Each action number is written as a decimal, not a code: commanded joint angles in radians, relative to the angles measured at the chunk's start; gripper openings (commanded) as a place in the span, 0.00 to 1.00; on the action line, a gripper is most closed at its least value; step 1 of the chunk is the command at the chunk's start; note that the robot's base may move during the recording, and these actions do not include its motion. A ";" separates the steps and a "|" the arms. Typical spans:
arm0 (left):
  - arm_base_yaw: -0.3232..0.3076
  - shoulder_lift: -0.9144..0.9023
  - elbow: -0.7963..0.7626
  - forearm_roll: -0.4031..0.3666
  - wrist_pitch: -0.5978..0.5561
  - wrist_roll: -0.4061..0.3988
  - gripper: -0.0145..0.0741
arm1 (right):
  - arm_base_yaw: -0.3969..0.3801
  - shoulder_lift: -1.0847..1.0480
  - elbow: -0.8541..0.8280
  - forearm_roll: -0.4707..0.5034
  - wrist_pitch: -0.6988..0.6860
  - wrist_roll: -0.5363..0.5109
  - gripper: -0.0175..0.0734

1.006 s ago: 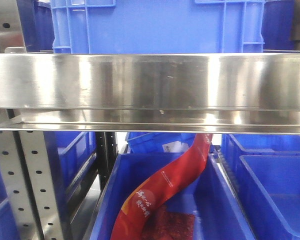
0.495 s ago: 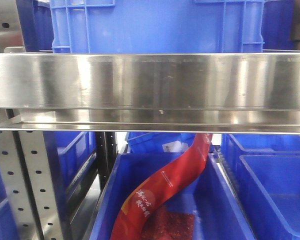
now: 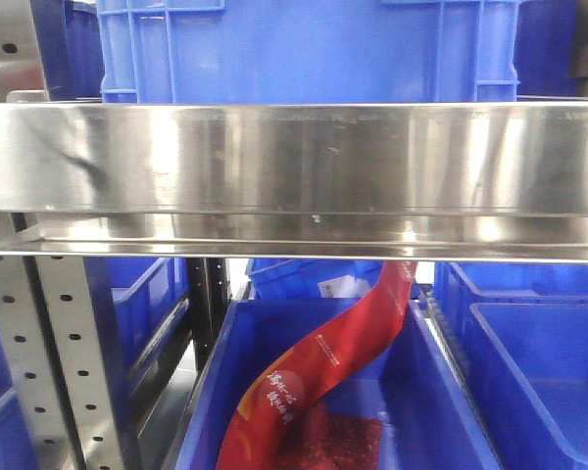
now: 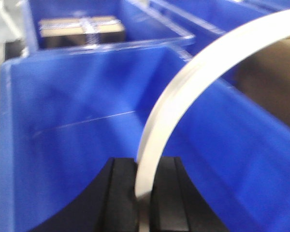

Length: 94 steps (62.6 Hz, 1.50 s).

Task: Grab PVC pipe and place in blue bin
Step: 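Lower the clamp into the blue bin and open both grippers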

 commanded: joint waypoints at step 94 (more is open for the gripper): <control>-0.077 -0.178 -0.004 -0.096 0.203 0.070 0.04 | 0.001 -0.181 0.025 0.006 0.150 -0.007 0.01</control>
